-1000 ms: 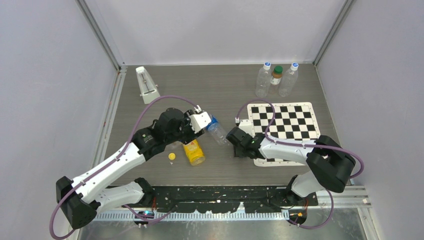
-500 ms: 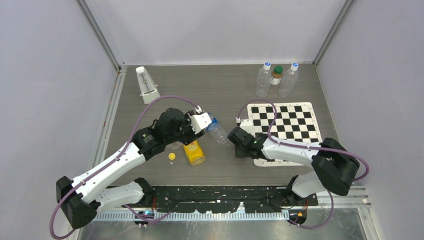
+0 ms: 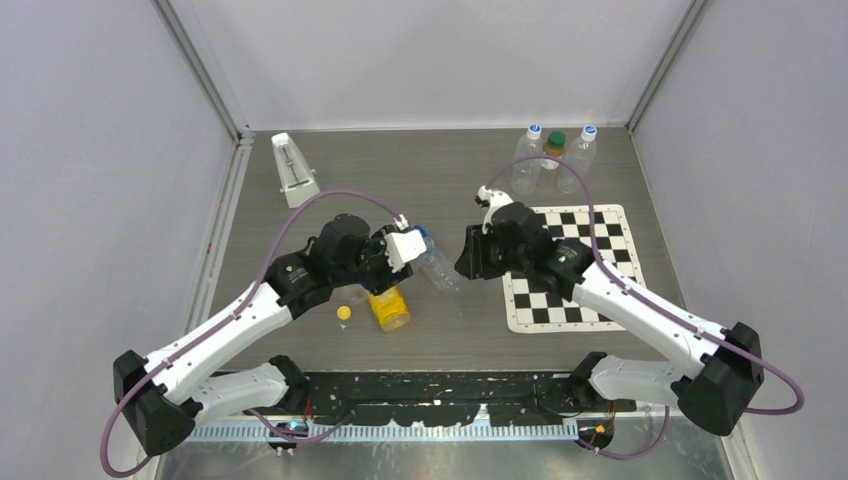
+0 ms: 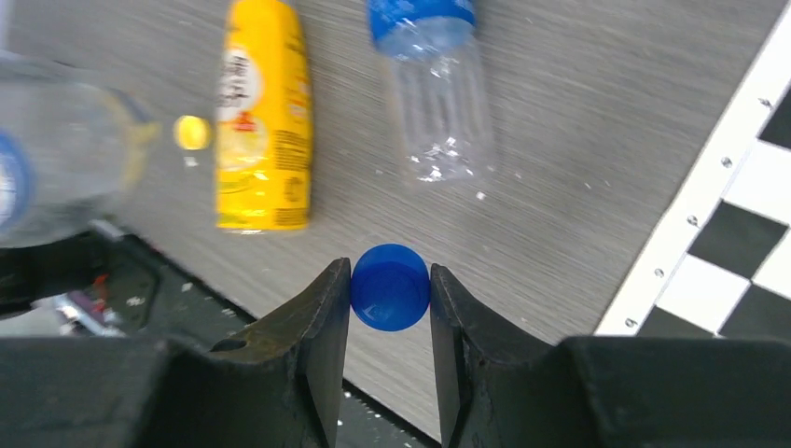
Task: Screw on the bottle caps
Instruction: Screw the bottle cap onto the plastic bottle.
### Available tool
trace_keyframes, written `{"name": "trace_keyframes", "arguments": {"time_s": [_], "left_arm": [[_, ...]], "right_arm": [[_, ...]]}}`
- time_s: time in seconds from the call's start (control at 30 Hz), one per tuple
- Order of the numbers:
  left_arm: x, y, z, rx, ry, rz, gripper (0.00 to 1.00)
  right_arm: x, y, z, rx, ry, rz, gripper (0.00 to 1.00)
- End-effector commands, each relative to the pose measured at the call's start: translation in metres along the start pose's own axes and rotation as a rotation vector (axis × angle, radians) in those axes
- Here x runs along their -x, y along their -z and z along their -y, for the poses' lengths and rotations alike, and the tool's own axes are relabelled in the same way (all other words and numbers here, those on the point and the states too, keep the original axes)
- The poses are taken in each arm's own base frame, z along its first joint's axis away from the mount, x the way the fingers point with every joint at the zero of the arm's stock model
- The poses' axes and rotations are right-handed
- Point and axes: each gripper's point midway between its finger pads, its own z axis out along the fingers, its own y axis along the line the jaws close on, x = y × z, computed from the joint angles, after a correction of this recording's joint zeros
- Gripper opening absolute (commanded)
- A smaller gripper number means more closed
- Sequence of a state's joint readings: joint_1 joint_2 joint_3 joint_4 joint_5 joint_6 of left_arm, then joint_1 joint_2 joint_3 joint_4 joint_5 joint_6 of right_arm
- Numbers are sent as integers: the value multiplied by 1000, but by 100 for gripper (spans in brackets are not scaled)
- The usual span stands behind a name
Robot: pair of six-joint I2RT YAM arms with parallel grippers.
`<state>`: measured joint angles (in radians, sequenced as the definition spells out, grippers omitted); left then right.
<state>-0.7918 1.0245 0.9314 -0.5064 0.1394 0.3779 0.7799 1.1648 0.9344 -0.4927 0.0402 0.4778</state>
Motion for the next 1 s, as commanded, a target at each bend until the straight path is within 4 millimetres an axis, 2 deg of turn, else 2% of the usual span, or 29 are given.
{"name": "trace_keyframes", "arguments": {"time_s": [0.0,0.13,0.3,0.57,0.77,0.97], "left_arm": [[24,5,5,-54,-10,71,3],[26,2,10,-87,1,75,3],[28,1,19,-144,6,81,3],[29,1,29,-200,0,84,3],[30,3,30,-209,-2,87,2],[28,1,24,-174,16,68,2]], "right_arm": [[32,39,-44,305,42,21,15],[49,57,-64,459,45,67,15],[60,71,-85,600,67,110,15],[75,84,-102,691,107,165,15],[77,81,-99,675,97,172,15],[87,78,-81,576,65,239,14]]}}
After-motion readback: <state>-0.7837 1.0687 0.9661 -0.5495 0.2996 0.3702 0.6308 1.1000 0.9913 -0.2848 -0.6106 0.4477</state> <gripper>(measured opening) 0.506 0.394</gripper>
